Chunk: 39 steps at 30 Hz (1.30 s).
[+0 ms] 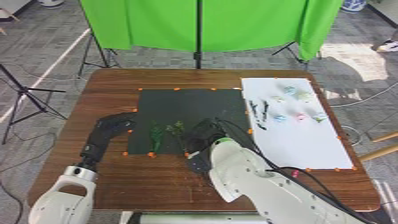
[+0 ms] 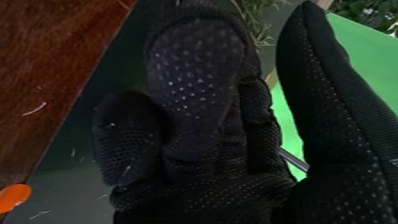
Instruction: Arrange flowers
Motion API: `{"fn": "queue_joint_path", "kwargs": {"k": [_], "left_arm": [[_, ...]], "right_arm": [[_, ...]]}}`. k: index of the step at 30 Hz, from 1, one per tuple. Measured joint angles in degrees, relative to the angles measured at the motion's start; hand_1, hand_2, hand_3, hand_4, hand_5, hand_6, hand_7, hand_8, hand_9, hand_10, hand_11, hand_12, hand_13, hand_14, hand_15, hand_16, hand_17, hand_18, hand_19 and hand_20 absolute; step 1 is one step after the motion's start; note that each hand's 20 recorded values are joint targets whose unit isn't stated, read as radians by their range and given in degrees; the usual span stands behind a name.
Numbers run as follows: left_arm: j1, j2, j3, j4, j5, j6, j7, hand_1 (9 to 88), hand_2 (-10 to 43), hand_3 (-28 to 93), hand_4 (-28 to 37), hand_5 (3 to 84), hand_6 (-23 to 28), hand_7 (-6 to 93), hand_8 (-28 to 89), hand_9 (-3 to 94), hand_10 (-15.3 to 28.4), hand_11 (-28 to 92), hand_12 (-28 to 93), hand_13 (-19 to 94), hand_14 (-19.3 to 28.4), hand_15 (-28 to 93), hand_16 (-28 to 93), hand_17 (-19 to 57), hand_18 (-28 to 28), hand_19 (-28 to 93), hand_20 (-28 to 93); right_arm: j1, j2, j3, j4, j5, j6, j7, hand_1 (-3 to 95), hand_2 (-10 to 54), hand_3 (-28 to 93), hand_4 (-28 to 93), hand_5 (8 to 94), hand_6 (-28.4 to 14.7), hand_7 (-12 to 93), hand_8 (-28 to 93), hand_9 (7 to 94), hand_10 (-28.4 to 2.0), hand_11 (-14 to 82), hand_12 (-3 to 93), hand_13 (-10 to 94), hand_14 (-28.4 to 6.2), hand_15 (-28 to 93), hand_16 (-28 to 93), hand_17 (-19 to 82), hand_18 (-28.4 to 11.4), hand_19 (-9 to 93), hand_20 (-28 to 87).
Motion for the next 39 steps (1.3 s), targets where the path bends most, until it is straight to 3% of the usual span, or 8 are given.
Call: {"fn": "queue_joint_path", "kwargs": {"k": [11, 13, 15, 20, 24, 32, 39], "left_arm": [[0.49, -0.16, -0.67, -0.15, 0.0, -0.02, -0.28, 30.0, -0.2, 60, -15.8, 50.9, 6.8, 11.8, -5, 51.3, 15.8, 22, 13, 43, 20.8, 25, -2, 10.1, 17.0, 24, 20], [0.67, -0.22, -0.84, -0.18, 0.0, -0.02, -0.36, 29.9, -0.2, 60, -15.7, 51.0, 6.8, 11.9, -5, 51.4, 15.8, 22, 13, 43, 20.8, 25, -2, 10.1, 17.0, 24, 20], [0.85, -0.27, -1.02, -0.26, 0.0, -0.02, -0.42, 29.9, -0.2, 60, -15.7, 51.1, 6.9, 11.8, -5, 51.3, 15.8, 22, 13, 43, 20.8, 25, -2, 10.1, 17.0, 24, 20], [1.24, -0.38, -1.45, -0.48, 0.0, -0.02, -0.62, 29.9, -0.2, 60, -15.8, 51.0, 6.9, 11.8, -5, 51.3, 15.8, 22, 13, 43, 20.7, 25, -2, 10.1, 17.0, 24, 19], [1.36, -0.5, -1.6, -0.65, 0.07, -0.03, -0.75, 29.9, -0.2, 60, -15.8, 51.0, 6.9, 11.8, -5, 51.3, 15.8, 22, 13, 43, 20.8, 25, -2, 10.1, 17.0, 24, 19], [2.09, -0.65, -2.53, -1.34, 0.05, 0.0, -0.89, 29.9, -0.2, 60, -15.9, 51.0, 6.8, 11.8, -5, 51.3, 15.8, 22, 13, 43, 20.7, 25, -2, 10.1, 17.0, 24, 19], [2.29, -0.65, -2.58, -1.39, 0.05, 0.0, -1.03, 29.8, -0.2, 60, -15.8, 51.1, 6.8, 11.8, -5, 51.3, 15.8, 22, 13, 43, 20.7, 25, -2, 10.1, 17.0, 24, 20]], "right_arm": [[-0.12, 2.98, 0.88, 0.02, -11.25, -1.72, -3.94, 46.6, -9.5, 55, -13, 73.1, -3.5, 26, 16, 89.9, -11.9, 27.6, 23.0, 94, -3.5, 50, 21, 69, -9.4, 87, 38], [0.0, 4.22, 1.27, -0.65, -11.53, -2.17, -5.04, 42.2, -9.5, 58, -15, 71.4, -3.9, 27, 0, 87.0, -13.2, 25.2, 22.9, 94, -4.2, 47, 25, 68, -9.7, 89, 38], [0.24, 5.8, 1.53, -1.81, -12.79, -3.58, -6.14, 39.3, -9.5, 58, -15, 69.6, -4.9, 25, -6, 84.5, -14.7, 22.8, 22.3, 94, -4.4, 46, 26, 67, -9.9, 89, 38], [1.81, 9.11, 4.38, -3.21, -22.36, -17.31, -7.21, 29.1, -9.5, 50, -17, 69.4, -7.7, 18, -5, 82.7, -16.6, 19.6, 21.8, 94, -5.0, 44, 29, 65, -10.2, 90, 38], [5.15, 10.35, 7.42, -1.37, -26.08, -28.71, -6.54, 21.4, -9.5, 48, -17, 71.4, -8.1, 16, -4, 85.5, -16.6, 24.9, 24.7, 94, -5.5, 46, 30, 65, -11.5, 91, 38], [9.83, 12.65, 12.3, 3.51, -29.3, -40.37, -3.41, 16.7, -9.5, 45, -16, 75.8, -8.8, 14, -4, 89.5, -14.3, 39.4, 31.8, 94, -4.2, 64, 29, 69, -15.4, 93, 60], [12.16, 12.66, 13.24, 7.16, -25.93, -52.85, 4.9, 17.0, -9.5, 46, -15, 76.5, -9.2, 13, -4, 90.6, -13.6, 42.1, 32.6, 94, -3.2, 68, 28, 71, -15.4, 93, 65]]}}
